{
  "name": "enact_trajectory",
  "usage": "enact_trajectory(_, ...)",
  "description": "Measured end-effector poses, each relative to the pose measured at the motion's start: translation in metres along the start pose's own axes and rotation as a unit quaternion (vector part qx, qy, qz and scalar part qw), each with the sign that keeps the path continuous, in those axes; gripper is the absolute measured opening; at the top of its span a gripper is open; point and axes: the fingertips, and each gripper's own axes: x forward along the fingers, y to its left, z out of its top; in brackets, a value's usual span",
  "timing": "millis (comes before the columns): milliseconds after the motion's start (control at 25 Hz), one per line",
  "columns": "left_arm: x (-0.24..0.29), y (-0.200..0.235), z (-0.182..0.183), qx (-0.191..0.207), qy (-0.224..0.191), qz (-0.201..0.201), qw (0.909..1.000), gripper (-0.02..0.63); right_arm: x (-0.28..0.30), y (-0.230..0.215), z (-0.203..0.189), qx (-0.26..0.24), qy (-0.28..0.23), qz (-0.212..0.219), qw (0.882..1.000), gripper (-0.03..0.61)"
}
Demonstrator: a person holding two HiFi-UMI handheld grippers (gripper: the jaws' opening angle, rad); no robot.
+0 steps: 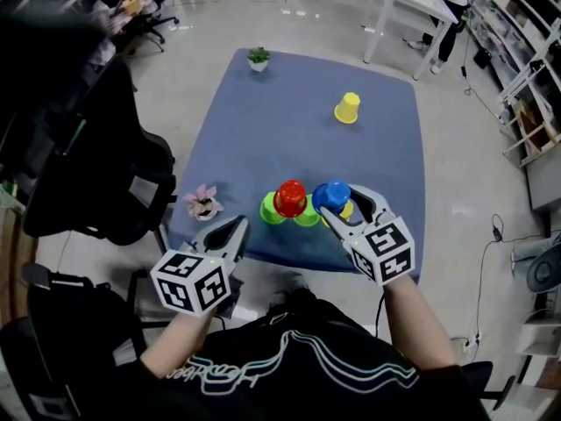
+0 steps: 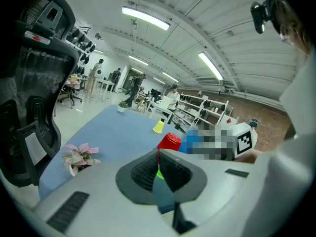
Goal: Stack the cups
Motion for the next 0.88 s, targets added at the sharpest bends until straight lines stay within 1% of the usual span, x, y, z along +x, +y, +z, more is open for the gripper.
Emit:
enact_trajectory(240,0.0,-0.002,-0.001,0.004,-0.001,-0.012,0.9999,0.026,0.005,0.003,-0.012,-0.001,0.013,-0.005,1.0,0.261)
enact_trajectory(480,0.003,0.005,-0.009,0.001,0.009,-0.014,0.9999,0.026,0.011,0.003,-0.023,0.006,0.02,-0.01,1.0,0.261)
enact_trajectory(880,0.009,0.009,-0.007,0.004,0.011,-0.027,0.9996,0.026,0.016,0.002,-0.022,0.017,0.01,-0.022,1.0,0.263)
